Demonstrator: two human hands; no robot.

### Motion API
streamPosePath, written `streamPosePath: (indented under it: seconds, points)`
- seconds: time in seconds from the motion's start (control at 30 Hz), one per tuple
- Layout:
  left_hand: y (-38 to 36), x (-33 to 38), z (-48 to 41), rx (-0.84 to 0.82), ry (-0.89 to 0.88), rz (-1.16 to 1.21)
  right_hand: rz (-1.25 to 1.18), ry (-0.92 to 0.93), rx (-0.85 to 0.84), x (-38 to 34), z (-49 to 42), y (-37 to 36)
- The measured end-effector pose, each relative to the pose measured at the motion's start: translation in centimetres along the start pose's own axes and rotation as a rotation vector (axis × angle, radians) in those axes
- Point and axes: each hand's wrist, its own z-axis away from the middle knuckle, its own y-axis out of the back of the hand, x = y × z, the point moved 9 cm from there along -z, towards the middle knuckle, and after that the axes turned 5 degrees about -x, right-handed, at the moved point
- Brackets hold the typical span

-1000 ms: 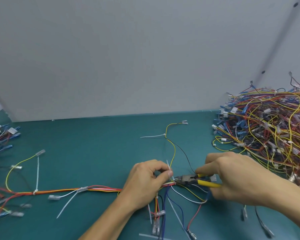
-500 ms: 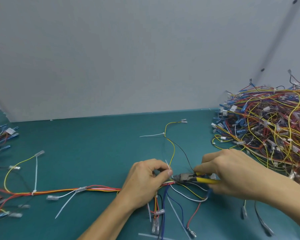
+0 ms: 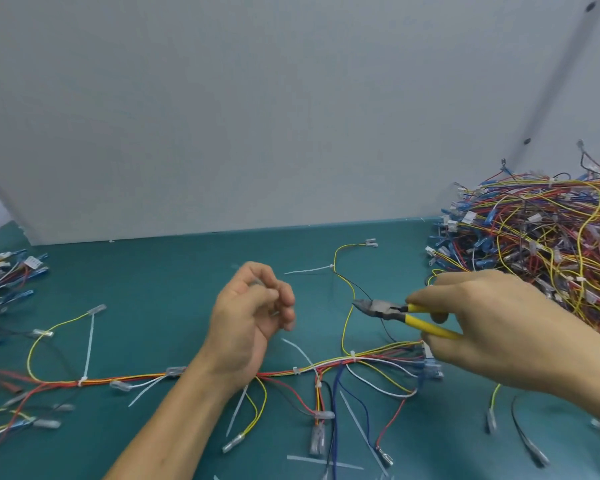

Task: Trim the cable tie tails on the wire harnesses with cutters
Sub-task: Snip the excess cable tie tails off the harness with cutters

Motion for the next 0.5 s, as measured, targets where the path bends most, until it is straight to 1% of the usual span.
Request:
streamPosePath:
  seconds: [0.03, 0.1, 0.13, 0.17, 0.2, 0.23, 0.3, 0.33, 0.37, 0.4, 0.43, 0.5]
  points:
    - [0.1, 0.3, 0.0, -0.013, 0.016, 0.071, -0.005, 0.011, 0.007, -0.6, 0.1, 0.3]
    - [0.2, 0.6, 0.2, -0.028, 0.061, 0.125, -0.015, 0.042, -0.025, -1.9, 0.3, 0.2]
    - [0.2, 0.5, 0.3, -0.033, 0.093, 0.112, -0.018, 0.063, -0.06, -2.5, 0.4, -0.3]
    - [0.2, 0.4, 0.4, -0.037, 0.124, 0.052, -0.018, 0.082, -0.102, -3.1, 0.5, -1.0]
    - [0.1, 0.4, 0.5, -0.049, 0.143, -0.073, -0.017, 0.093, -0.148, -3.6, 0.6, -1.8]
    - [0.1, 0.3, 0.5, -0.067, 0.149, -0.249, -0.019, 0.094, -0.193, -3.9, 0.7, -2.6]
    - [-0.2, -0.2, 0.8, -0.155, 0.147, -0.612, -0.025, 0.074, -0.262, -3.9, 0.9, -4.0]
    - [-0.5, -0.7, 1.1, -0.219, 0.155, -0.73, -0.031, 0.064, -0.277, -3.9, 1.0, -4.5]
    - [-0.8, -1.4, 1.6, -0.281, 0.182, -0.778, -0.038, 0.055, -0.282, -4.0, 1.0, -4.8]
    - [-0.8, -2.0, 2.1, -0.324, 0.219, -0.781, -0.043, 0.049, -0.28, -4.0, 1.0, -5.1]
    - [-0.5, -2.5, 2.3, -0.327, 0.251, -0.728, -0.042, 0.047, -0.279, -4.1, 1.1, -5.3]
    - [0.3, -3.0, 2.5, -0.268, 0.286, -0.559, -0.028, 0.051, -0.284, -4.5, 1.1, -5.7]
